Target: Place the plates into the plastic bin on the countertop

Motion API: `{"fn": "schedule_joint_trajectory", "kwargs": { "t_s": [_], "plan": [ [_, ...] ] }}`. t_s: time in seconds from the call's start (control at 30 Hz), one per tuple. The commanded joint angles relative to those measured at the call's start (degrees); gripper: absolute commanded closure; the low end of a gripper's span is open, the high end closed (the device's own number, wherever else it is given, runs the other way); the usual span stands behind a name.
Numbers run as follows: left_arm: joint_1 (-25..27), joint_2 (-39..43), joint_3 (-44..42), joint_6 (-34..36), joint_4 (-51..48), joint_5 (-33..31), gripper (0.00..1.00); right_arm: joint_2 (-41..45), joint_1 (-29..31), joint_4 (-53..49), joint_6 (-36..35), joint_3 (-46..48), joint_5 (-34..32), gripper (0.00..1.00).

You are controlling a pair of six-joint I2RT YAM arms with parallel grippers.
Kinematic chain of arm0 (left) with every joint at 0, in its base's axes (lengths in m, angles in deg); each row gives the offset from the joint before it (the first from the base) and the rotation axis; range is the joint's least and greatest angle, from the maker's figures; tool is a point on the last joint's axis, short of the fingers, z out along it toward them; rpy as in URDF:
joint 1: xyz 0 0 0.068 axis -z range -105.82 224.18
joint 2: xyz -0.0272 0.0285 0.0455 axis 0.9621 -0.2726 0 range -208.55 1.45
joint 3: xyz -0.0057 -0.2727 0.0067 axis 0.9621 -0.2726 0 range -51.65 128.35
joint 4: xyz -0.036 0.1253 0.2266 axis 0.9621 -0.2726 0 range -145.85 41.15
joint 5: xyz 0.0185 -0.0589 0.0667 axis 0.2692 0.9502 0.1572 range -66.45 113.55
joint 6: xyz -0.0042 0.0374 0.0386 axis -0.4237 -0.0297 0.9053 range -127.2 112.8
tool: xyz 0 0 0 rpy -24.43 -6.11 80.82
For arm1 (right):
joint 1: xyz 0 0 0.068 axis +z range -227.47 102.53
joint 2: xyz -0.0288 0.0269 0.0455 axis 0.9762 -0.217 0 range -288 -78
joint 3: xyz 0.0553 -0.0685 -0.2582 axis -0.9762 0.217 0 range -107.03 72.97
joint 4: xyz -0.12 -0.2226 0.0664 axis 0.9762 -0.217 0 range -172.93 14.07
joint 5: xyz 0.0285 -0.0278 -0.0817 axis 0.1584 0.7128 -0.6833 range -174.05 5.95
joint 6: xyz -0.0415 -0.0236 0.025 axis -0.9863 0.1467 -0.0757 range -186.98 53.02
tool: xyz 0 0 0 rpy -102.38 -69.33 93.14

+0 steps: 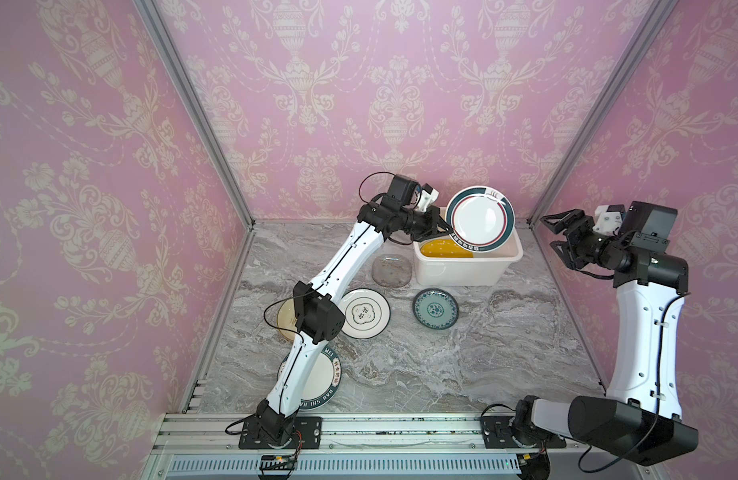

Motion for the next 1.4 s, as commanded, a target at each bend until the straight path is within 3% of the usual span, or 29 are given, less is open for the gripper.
{"fn": "schedule_joint_trajectory", "kwargs": {
  "t_s": [0.0, 0.23, 0.43, 0.67, 0.83, 1.03, 1.2, 1.37],
  "plan": [
    [-0.9, 1.7, 1.5, -8.3, 6.9, 3.0, 1.00, 0.2, 3.5, 5.9, -1.1, 4.7, 4.2, 0.20],
    [-2.5, 0.5, 1.9, -13.0, 9.4, 6.2, 1.00, -3.4, 13.2, 27.3, 7.7, 12.8, 3.6, 0.22],
    [-4.1, 0.8, 1.9, -14.1, 8.3, 7.5, 1.00, -7.5, 14.6, 47.2, 17.5, 17.8, 4.7, 0.25],
    [-4.5, 0.8, 1.9, -14.0, 6.5, 7.0, 1.00, -11.1, 14.8, 52.8, 19.5, 15.8, 5.8, 0.32],
    [-4.7, 0.8, 1.9, -13.7, 5.4, 6.1, 1.00, -8.6, 14.5, 43.3, 14.2, 15.4, -2.1, 0.32],
    [-5.1, 0.7, 1.9, -13.9, 4.7, 5.7, 1.00, -4.7, 12.7, 50.1, 18.4, 19.5, -7.0, 0.28],
    [-5.3, 0.3, 1.9, -14.2, 4.7, 6.3, 1.00, -5.3, 13.2, 58.7, 20.6, 20.3, -3.2, 0.26],
    [-5.2, -0.5, 2.0, -15.8, 6.3, 8.4, 1.00, -10.9, 15.3, 62.1, 21.6, 17.4, 4.7, 0.27]
  ]
}}
